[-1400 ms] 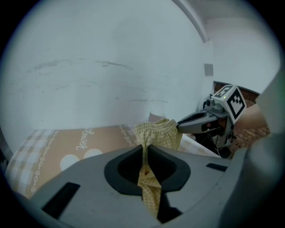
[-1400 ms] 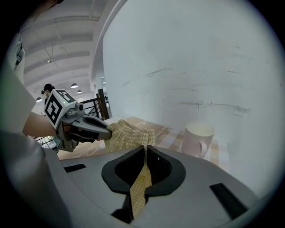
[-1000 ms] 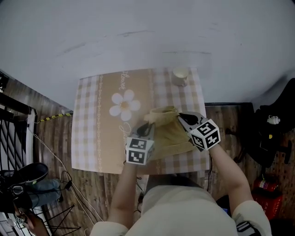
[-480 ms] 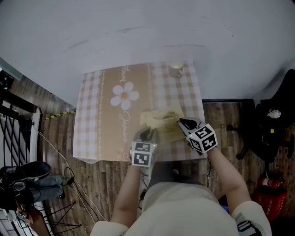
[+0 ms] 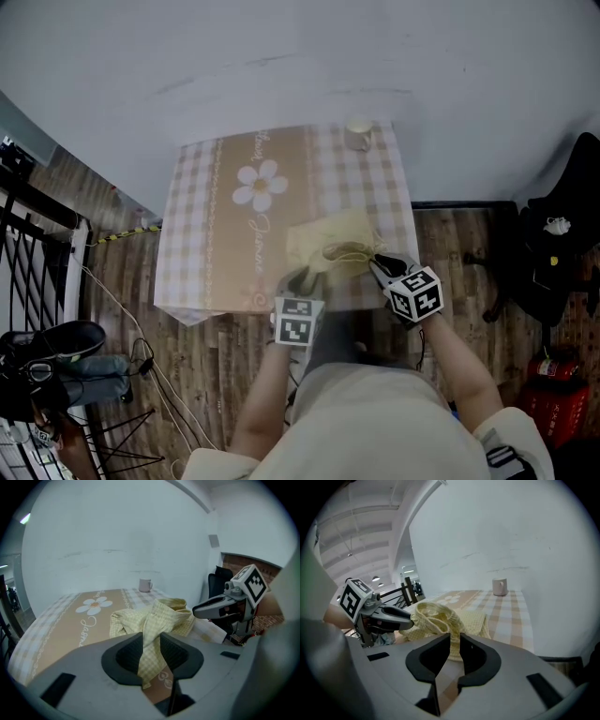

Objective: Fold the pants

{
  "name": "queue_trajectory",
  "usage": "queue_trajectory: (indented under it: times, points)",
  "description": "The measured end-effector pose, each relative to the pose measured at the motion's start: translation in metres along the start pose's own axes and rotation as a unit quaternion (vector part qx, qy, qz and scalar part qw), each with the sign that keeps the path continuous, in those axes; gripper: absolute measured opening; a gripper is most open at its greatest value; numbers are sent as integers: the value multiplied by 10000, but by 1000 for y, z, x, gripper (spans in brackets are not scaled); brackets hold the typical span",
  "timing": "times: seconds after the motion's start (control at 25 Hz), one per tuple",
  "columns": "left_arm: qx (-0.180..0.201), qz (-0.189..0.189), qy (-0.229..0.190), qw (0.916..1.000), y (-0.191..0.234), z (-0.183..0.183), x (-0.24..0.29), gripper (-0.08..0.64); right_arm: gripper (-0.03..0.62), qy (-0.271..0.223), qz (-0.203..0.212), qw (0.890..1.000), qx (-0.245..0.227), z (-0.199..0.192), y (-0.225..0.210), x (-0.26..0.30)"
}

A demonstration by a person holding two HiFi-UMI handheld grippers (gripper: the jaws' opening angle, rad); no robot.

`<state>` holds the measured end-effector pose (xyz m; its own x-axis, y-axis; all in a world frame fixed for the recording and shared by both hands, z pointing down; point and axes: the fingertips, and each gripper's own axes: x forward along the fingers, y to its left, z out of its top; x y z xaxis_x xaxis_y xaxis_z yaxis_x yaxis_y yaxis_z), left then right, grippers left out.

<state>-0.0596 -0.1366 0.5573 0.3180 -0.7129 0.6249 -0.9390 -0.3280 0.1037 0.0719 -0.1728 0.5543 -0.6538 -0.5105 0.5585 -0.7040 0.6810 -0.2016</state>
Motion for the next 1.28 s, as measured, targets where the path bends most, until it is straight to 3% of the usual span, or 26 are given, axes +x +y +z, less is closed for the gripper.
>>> queue_trajectory:
  times: [0.28,0.44,0.64,0.8,0.96,1.28]
  points:
    - [-48,15,-187,9998,-16,-14,-30,115,38,-177,-96,9996,201,-15,20,-29]
    - [-302,70,-422,9986,-25,-18,-52,114,38,-432,-131,9986,274,-14,35,-46]
    - [-740,380,-717,9939,-27,-20,-78,37,35,-840,-228,9958,269,-3,55,-70]
    - [-920,378,-943,9906,-34,-15,-94,22,17,-1077,-291,9938,31,7,71,-87]
    - [-886,269,-1056,9901,-48,-9,-105,15,6,-1265,-385,9909,-269,14,80,-103]
    - [-769,158,-1125,9905,-64,-4,-109,12,0,-1335,-315,9900,-327,9,84,-114]
